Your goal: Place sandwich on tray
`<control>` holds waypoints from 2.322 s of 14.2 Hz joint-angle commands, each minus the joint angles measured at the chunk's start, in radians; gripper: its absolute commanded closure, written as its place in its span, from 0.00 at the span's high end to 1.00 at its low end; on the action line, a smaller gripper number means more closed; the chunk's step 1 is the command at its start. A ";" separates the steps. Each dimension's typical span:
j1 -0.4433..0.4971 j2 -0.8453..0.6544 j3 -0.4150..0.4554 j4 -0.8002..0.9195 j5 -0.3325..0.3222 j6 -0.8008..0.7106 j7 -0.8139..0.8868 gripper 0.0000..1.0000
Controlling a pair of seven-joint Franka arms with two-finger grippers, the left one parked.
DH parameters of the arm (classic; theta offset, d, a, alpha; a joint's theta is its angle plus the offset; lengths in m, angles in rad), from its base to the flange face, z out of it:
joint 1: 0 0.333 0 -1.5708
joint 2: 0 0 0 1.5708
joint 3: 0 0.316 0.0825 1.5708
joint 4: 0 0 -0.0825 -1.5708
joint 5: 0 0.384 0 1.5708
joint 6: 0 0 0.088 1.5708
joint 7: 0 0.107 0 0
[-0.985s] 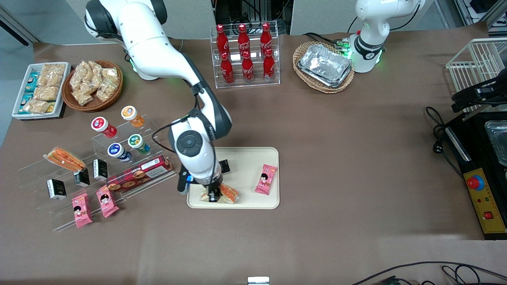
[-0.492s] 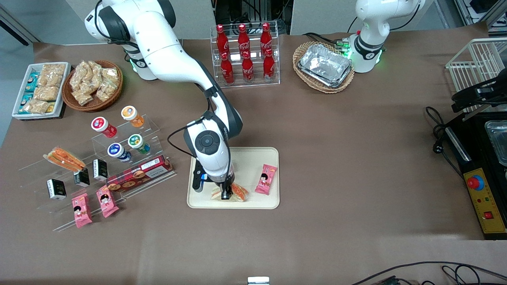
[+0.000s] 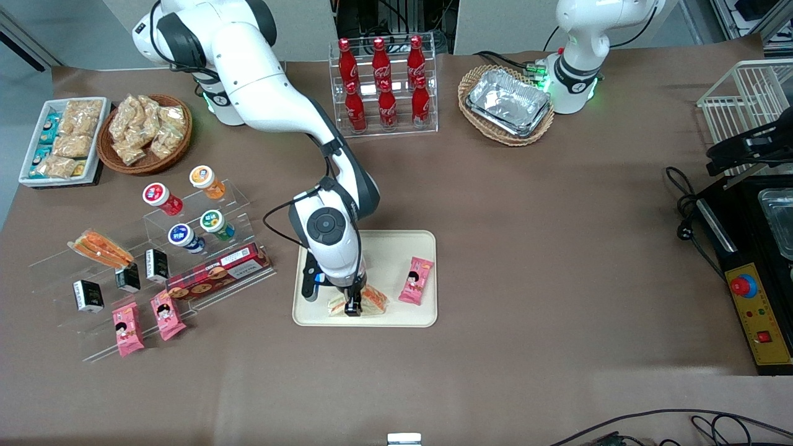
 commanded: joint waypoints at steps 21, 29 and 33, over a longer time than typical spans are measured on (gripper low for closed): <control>-0.259 -0.409 -0.041 -0.002 -0.048 -0.518 -0.749 1.00; -0.542 -0.481 -0.043 -0.013 -0.051 -0.667 -1.731 1.00; -0.638 -0.528 -0.044 -0.045 -0.055 -0.672 -2.081 1.00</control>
